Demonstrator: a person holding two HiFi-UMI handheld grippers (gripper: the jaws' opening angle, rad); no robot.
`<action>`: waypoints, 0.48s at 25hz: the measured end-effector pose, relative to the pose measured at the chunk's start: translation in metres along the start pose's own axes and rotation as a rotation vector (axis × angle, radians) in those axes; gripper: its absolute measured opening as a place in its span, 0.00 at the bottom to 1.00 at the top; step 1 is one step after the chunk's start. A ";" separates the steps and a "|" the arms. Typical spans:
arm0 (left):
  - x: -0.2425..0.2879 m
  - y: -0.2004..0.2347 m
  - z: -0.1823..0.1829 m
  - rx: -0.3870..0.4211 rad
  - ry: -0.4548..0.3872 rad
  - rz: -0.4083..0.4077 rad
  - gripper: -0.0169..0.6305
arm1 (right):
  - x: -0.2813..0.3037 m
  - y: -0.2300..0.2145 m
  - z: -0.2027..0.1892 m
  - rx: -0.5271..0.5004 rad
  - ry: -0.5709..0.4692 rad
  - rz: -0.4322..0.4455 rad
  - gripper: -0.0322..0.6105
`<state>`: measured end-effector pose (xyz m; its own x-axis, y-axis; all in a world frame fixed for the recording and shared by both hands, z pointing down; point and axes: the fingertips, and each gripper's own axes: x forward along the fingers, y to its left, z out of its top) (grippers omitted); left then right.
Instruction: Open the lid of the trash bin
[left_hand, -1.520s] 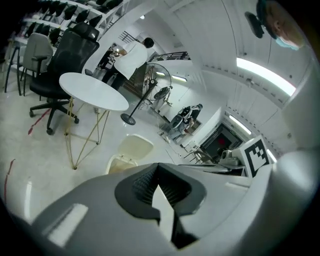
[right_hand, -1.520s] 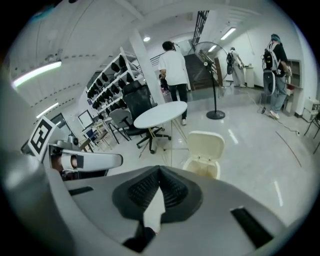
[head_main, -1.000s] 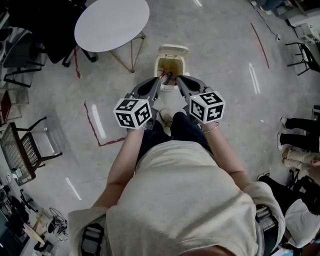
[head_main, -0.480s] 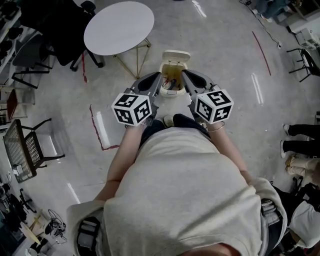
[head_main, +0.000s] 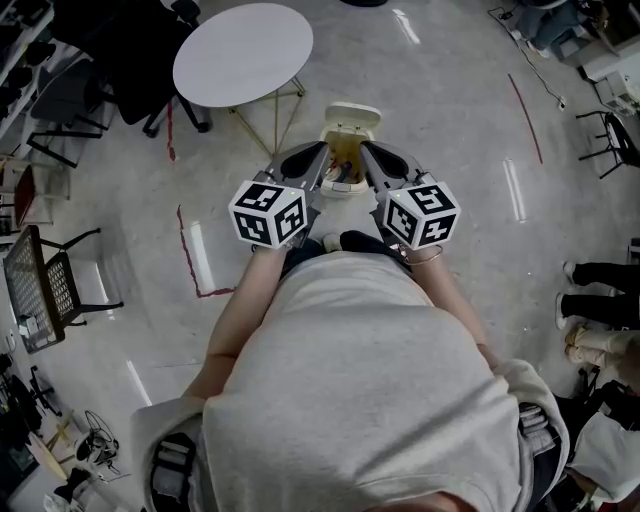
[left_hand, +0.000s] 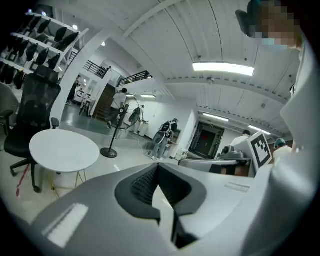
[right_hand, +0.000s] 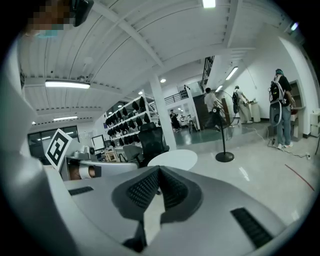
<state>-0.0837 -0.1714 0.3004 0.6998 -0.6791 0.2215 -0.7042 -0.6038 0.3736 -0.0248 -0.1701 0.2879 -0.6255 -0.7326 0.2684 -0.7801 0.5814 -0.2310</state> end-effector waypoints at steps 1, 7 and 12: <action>0.000 0.000 -0.002 -0.003 0.003 0.006 0.04 | 0.000 0.001 0.000 -0.003 0.000 0.003 0.06; -0.003 0.003 -0.014 -0.006 0.040 0.070 0.04 | -0.003 0.004 -0.006 -0.014 0.022 0.012 0.06; -0.003 0.005 -0.022 -0.001 0.073 0.092 0.04 | -0.006 0.006 -0.008 -0.024 0.033 0.019 0.06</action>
<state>-0.0866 -0.1625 0.3216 0.6394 -0.6994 0.3196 -0.7655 -0.5399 0.3500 -0.0256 -0.1592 0.2927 -0.6403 -0.7092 0.2952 -0.7677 0.6041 -0.2137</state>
